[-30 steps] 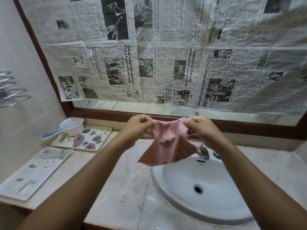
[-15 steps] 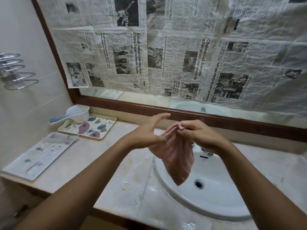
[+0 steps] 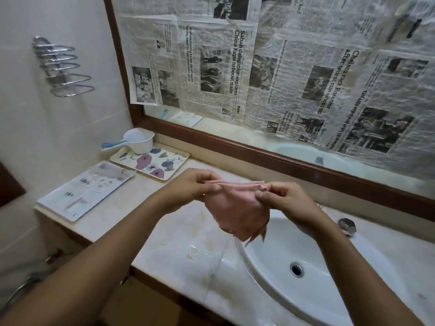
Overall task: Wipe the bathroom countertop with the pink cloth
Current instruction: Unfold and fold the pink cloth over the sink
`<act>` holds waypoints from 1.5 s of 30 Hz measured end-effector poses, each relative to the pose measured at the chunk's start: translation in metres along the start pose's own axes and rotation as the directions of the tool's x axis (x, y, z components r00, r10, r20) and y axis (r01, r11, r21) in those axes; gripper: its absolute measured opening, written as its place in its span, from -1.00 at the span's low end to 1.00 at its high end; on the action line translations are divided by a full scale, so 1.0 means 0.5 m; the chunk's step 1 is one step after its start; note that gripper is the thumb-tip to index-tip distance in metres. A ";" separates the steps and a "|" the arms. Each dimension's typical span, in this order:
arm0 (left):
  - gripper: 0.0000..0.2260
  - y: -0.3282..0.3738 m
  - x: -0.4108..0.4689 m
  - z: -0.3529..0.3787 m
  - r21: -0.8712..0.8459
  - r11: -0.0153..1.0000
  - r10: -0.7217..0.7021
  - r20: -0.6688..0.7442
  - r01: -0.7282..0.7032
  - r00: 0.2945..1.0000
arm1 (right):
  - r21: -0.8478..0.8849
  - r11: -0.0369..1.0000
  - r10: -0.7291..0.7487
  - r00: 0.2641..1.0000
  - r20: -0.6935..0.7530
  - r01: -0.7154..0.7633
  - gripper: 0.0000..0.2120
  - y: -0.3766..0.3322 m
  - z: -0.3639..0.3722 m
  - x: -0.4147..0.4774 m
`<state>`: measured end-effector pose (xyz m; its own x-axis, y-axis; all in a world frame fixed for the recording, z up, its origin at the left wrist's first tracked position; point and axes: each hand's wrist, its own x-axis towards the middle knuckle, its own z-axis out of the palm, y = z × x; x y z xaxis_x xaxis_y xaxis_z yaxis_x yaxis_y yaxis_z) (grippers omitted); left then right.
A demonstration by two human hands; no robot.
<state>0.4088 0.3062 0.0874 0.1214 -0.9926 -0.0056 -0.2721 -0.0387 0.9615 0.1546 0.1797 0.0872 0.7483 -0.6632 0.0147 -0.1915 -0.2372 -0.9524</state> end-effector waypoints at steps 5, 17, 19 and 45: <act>-0.78 0.022 -0.012 -0.048 -0.249 0.968 -0.010 -0.115 -0.019 0.993 | 0.364 0.929 0.010 0.986 0.168 -0.071 -0.60 -0.031 0.057 0.040; -0.46 -0.263 -0.102 -0.161 -0.488 0.745 -0.548 -0.059 0.455 0.834 | -0.102 0.936 0.336 0.941 -0.033 -0.338 -0.92 0.085 0.310 0.188; -0.44 -0.286 -0.116 -0.200 -0.434 0.802 -0.524 -0.182 0.410 0.832 | -0.189 0.892 0.399 0.912 -0.091 -0.410 -0.70 0.102 0.345 0.219; -0.70 -0.617 -0.330 -0.499 0.040 0.700 -0.468 -0.728 0.713 0.500 | -0.654 0.630 0.113 0.784 0.611 0.419 -0.45 0.224 0.956 0.410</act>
<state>0.7111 0.5107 -0.1398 0.8835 -0.3946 -0.2526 -0.1421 -0.7394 0.6581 0.5902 0.3566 -0.1619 0.9526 -0.1128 -0.2824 -0.2225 -0.8916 -0.3943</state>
